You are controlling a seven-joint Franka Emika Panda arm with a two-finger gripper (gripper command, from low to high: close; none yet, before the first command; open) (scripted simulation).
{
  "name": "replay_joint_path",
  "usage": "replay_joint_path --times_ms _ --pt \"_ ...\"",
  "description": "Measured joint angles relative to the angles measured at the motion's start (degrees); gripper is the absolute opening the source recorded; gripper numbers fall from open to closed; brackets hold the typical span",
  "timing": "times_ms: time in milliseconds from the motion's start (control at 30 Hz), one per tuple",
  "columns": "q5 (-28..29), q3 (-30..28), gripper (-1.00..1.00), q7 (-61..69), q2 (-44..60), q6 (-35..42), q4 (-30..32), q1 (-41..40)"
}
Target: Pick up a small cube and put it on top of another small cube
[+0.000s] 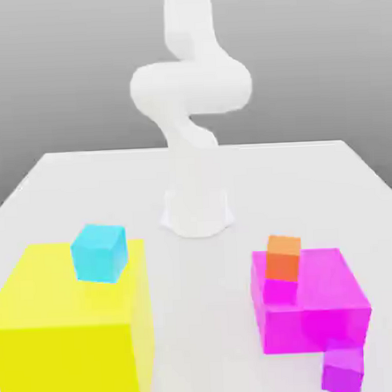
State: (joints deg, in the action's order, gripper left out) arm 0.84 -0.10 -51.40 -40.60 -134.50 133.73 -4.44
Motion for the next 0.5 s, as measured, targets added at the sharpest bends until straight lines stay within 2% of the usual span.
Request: replay_joint_path --times_ms 300,500 --pt "2.92 -2.43 0.0 -20.15 19.05 -9.84 7.09 -14.76" --pt "3.35 -6.52 0.0 -32.23 31.48 -16.32 11.74 -22.24"
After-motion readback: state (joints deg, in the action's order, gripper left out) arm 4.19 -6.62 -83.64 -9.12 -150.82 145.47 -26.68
